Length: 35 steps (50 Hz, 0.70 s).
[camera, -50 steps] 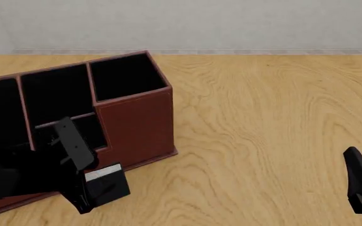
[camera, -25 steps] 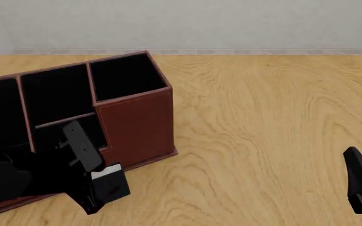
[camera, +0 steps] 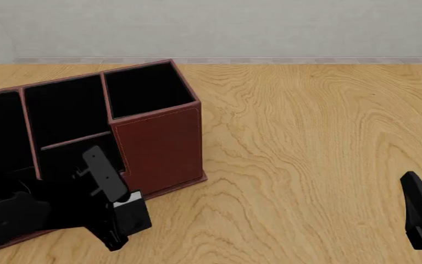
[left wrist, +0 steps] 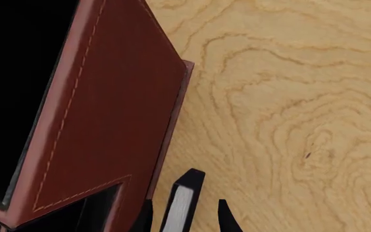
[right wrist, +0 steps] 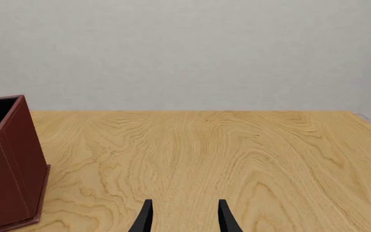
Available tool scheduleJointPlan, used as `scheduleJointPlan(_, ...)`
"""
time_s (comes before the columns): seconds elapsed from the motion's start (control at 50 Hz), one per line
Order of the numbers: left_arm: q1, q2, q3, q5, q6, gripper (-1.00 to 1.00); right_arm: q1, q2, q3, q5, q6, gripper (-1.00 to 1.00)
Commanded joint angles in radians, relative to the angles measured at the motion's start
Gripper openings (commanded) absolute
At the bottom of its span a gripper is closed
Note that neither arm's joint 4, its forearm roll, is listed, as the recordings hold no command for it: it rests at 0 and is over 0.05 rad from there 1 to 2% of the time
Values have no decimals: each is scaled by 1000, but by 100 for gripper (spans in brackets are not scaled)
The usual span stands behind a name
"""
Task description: Pick up the book and place it in the left compartment of the caddy.
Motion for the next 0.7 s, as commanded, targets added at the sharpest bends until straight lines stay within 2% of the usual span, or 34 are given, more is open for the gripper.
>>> scheduleJointPlan(0.02, 3, 38, 6, -36, -8, 100, 1, 0, 2, -2, 0, 100)
scheduleJointPlan(0.26, 2, 69, 11, -54, -20, 100, 0, 0, 2, -2, 0, 100)
scheduleJointPlan(0.28, -15, 70, 9, -49, -35, -100, 0, 0, 2, -2, 1, 100)
scheduleJointPlan(0.7, -29, 61, -6, -21, -34, -100, 0, 0, 2, -2, 0, 100)
